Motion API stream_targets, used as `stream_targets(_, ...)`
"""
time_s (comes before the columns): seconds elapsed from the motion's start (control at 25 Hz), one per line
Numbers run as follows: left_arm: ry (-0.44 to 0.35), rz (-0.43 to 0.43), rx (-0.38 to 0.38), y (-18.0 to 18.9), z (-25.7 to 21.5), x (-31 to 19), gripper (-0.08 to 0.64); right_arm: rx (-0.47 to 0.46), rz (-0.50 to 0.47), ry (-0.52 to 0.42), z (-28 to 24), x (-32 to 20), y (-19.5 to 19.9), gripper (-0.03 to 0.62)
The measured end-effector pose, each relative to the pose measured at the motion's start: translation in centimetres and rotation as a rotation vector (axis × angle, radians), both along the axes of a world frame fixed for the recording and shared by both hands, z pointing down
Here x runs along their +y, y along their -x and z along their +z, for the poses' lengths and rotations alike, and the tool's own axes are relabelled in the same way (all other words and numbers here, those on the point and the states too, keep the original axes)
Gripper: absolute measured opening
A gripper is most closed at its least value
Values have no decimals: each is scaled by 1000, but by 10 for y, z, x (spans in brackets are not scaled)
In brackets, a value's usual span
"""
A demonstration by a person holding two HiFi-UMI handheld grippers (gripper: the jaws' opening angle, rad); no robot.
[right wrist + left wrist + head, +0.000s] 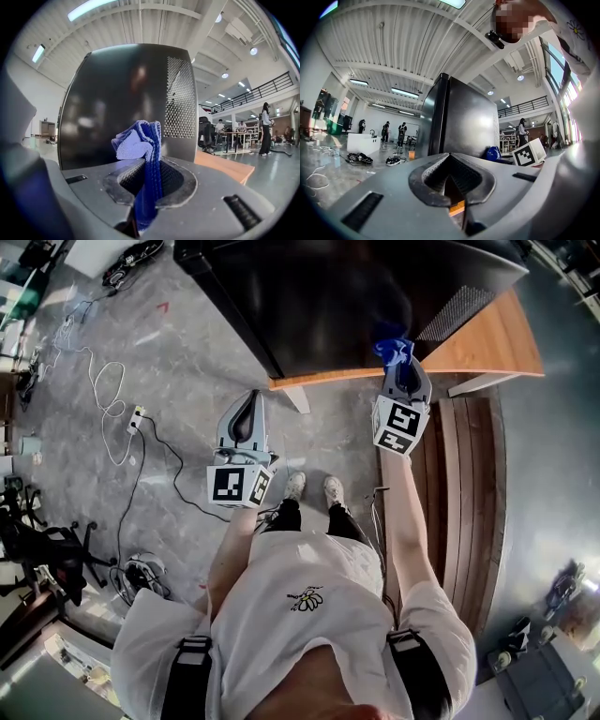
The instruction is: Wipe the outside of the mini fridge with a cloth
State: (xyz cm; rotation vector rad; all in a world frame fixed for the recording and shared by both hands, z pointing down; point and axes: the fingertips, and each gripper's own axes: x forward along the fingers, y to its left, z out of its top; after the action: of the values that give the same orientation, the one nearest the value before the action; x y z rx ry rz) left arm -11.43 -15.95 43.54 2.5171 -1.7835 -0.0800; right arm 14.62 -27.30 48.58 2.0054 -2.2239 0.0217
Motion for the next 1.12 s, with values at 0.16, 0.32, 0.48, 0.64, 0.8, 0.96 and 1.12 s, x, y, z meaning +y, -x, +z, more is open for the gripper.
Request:
stream_targets(0.16,0,5,-9,-6,1,1,5,-7,80,-8,1,-5,-39,61)
stream_targets(0.32,-3,12,-12,-12,-1,1,5,-59,185,-4,2,-11,-83,61)
stream_targets(0.48,-2,17,-17,-17,-3,1,5,-46,217,-5,1,-14,-104,61)
stream_targets(0.64,-4,24,-23,-20,-3,2,5,-43,258,2,3,-19,-124,61)
stream_targets(0.8,-1,22,-24,-20,-2,4,5,-50,280,8,5,-20,-137,62)
stream_targets(0.96,-3,17,-9,-17,-3,5,5,-88,282,9,11,0,-135,63)
stream_targets(1.12,-14,15,-5,-12,-4,8,5,-112,228,20,19,27,-107,62)
